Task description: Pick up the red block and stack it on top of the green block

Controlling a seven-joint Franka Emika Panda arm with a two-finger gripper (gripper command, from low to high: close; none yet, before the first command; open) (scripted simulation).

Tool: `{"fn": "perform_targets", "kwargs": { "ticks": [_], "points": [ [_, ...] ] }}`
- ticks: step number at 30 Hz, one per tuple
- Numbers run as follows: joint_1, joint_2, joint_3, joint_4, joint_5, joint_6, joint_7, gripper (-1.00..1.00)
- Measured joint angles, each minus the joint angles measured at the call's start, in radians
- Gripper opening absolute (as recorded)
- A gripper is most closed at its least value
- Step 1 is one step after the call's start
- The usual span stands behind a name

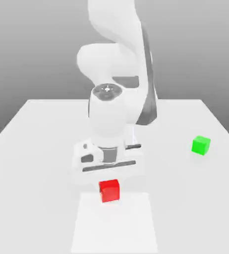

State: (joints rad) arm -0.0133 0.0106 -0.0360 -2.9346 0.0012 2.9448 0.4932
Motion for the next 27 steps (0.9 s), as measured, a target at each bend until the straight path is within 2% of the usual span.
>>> {"fn": "perform_targets", "kwargs": {
  "ticks": [3, 5, 25, 27],
  "points": [
    [0.002, -0.106, -0.004, -0.015, -0.014, -0.091, 0.008, -1.0],
    [0.062, -0.143, 0.031, -0.015, 0.005, -0.125, -0.022, -1.0],
    [0.966, -0.286, 0.508, 0.016, 0.273, -0.285, -0.446, -1.0],
    [0.984, -0.27, 0.54, 0.019, 0.252, -0.278, -0.442, -1.0]
  ]
}}
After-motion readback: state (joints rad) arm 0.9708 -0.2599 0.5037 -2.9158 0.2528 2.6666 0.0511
